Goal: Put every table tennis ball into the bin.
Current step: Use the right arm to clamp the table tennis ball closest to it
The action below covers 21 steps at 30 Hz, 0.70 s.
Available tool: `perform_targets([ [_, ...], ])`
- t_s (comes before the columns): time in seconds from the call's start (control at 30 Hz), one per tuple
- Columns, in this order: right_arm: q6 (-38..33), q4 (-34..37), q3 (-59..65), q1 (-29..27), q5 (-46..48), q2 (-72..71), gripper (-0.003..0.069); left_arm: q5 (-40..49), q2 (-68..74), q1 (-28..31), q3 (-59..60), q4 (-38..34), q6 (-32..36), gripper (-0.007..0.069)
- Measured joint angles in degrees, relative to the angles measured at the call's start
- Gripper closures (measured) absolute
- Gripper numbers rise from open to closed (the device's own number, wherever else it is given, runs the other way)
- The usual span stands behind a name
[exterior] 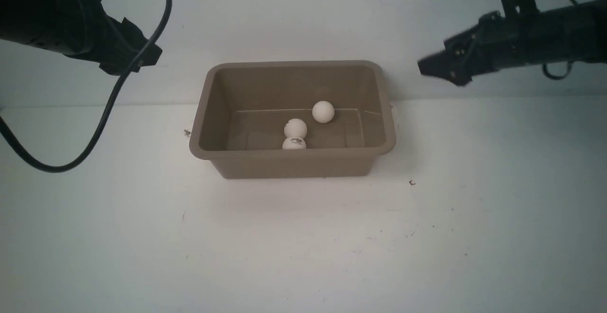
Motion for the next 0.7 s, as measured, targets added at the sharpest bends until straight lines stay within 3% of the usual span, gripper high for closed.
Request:
perform_targets([
  [0.1,1.3,-7.6,0.0,0.0,3.5,0.0,0.0122,0.0,0.0,0.0,0.0,-0.2,0.0,0.0198],
  [0.2,1.5,-9.6,0.0,0.3,4.0,0.0,0.0129,0.0,0.0,0.0,0.0,-0.7,0.0,0.0198],
  [0.47,-4.9,-8.7,0.0,2.1,2.4,1.8,0.0144,0.0,0.0,0.0,0.0,-1.3,0.0,0.0198],
  [0.7,-16.0,-0.6,0.0,2.7,-5.1,8.0,0.0126,0.0,0.0,0.0,0.0,-1.3,0.0,0.0198],
])
